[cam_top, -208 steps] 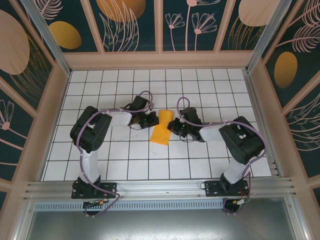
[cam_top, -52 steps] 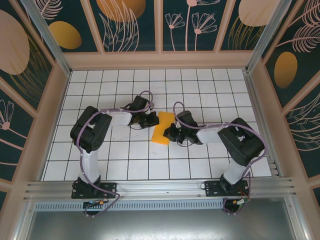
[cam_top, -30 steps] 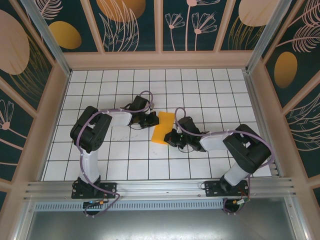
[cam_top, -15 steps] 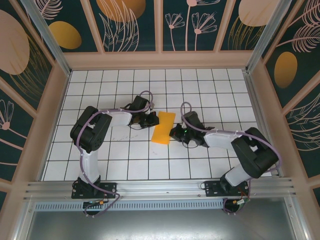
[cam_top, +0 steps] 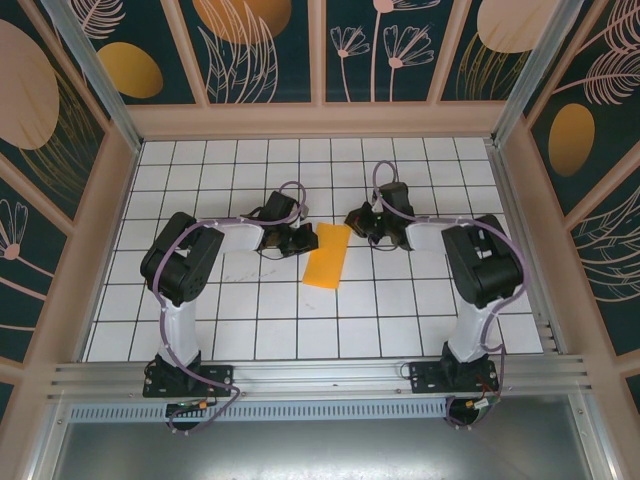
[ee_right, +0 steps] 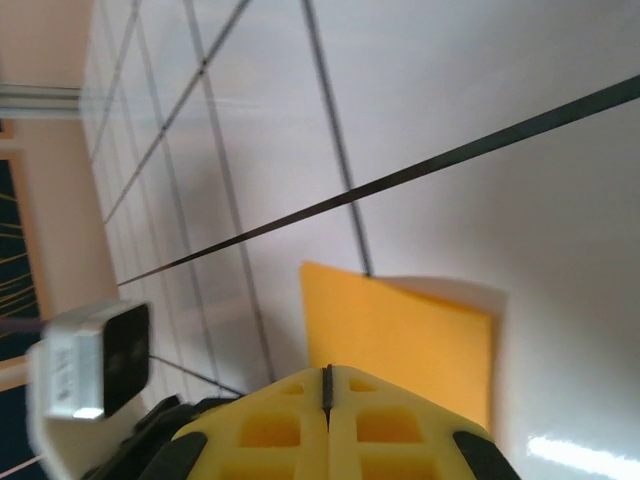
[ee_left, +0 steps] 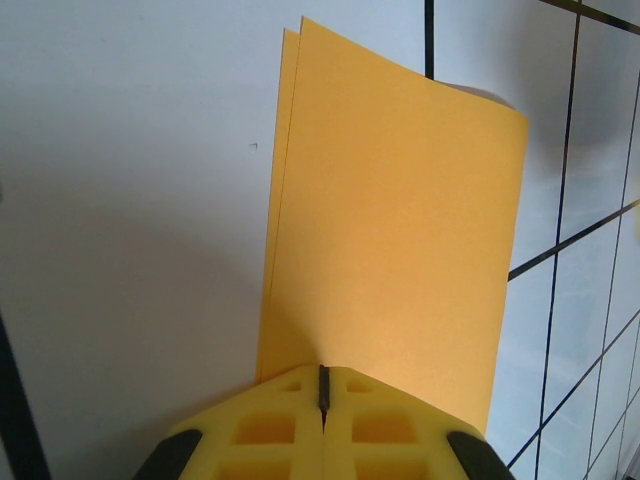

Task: Fold a paper plane with a square sheet of paper (pick it up from the middle)
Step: Fold the square sheet of paper in half at the center of the table.

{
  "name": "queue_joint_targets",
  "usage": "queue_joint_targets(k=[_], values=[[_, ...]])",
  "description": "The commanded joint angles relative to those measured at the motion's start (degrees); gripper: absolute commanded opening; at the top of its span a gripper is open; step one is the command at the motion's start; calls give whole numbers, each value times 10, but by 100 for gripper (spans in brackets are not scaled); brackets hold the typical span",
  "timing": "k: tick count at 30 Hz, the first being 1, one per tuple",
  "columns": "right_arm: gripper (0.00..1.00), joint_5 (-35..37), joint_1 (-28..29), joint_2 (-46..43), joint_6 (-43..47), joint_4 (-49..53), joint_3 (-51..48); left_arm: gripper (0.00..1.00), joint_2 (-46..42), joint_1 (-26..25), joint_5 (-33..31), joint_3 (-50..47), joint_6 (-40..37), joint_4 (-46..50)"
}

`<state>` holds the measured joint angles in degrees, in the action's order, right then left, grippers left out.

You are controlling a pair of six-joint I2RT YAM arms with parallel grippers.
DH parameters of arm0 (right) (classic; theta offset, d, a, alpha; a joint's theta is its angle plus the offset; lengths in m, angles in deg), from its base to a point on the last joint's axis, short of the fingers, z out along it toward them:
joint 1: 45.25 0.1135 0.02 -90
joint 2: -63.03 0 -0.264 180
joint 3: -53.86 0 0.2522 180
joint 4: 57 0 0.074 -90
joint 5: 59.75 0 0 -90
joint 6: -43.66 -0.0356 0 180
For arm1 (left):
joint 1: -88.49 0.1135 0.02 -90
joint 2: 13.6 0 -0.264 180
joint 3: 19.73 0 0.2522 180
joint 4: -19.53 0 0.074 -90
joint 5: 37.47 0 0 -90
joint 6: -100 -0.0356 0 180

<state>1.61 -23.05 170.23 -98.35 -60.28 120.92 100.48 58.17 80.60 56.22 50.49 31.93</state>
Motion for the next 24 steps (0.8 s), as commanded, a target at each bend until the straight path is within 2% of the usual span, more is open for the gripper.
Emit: queue_joint_targets(k=[1,6,9,14,22,24], values=[[0,-6,-5,35,23,18,24,0,23,-4,-29,-25,-11,56],[0,12,-8,76,36,73,42,0,22,-4,-29,-26,-11,58],[0,4,-8,48,39,63,31,0,18,-4,-29,-28,-8,58],[0,8,-5,-7,74,121,59,0,-17,-4,-23,-47,16,36],[29,110,81,-122,59,153,-28,1,-116,-4,-32,-62,38,18],[26,117,119,-138,46,139,-48,5,-139,-4,-53,-81,45,19]])
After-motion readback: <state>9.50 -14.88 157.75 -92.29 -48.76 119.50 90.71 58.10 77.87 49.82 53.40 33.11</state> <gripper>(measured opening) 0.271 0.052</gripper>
